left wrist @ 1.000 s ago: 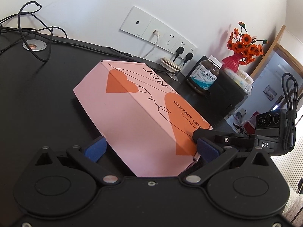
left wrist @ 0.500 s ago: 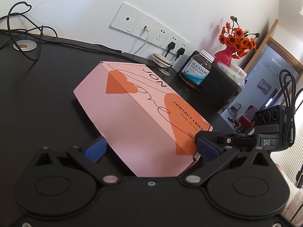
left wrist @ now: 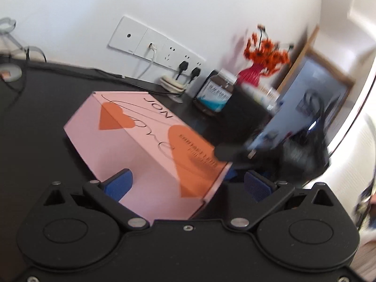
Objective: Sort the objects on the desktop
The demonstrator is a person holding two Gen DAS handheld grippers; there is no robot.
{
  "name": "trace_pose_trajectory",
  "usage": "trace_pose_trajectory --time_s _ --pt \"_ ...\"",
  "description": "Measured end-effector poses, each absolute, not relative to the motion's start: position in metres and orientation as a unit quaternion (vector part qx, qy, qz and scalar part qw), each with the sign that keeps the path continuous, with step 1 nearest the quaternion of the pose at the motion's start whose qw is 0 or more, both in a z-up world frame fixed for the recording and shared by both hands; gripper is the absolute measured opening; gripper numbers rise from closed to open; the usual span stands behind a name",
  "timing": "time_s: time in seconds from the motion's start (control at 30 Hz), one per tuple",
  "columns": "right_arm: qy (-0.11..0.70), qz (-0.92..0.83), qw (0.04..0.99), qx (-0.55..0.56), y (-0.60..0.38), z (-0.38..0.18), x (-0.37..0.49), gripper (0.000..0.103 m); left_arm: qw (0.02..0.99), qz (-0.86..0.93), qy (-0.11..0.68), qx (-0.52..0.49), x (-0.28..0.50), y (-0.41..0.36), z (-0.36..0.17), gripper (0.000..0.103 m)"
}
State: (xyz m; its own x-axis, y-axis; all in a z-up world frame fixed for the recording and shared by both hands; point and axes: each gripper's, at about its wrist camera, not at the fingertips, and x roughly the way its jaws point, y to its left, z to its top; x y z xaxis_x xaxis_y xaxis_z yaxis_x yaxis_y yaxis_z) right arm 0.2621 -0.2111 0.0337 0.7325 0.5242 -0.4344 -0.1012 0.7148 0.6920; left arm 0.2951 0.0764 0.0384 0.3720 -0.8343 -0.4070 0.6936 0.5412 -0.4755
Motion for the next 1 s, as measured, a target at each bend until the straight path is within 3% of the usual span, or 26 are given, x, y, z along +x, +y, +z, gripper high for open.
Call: trace_pose_trajectory --time_s 0.27,1.0 --pt "0.322 0.187 0.835 0.404 -0.226 0.030 0.266 0.102 0.814 -0.477 0.324 -0.069 0.287 0.072 0.040 0.103" --pt "0.338 0.181 0.814 0.436 -0.213 0.029 0.245 0.102 0.855 -0.415 0.306 0.054 0.257 0.051 0.041 0.103"
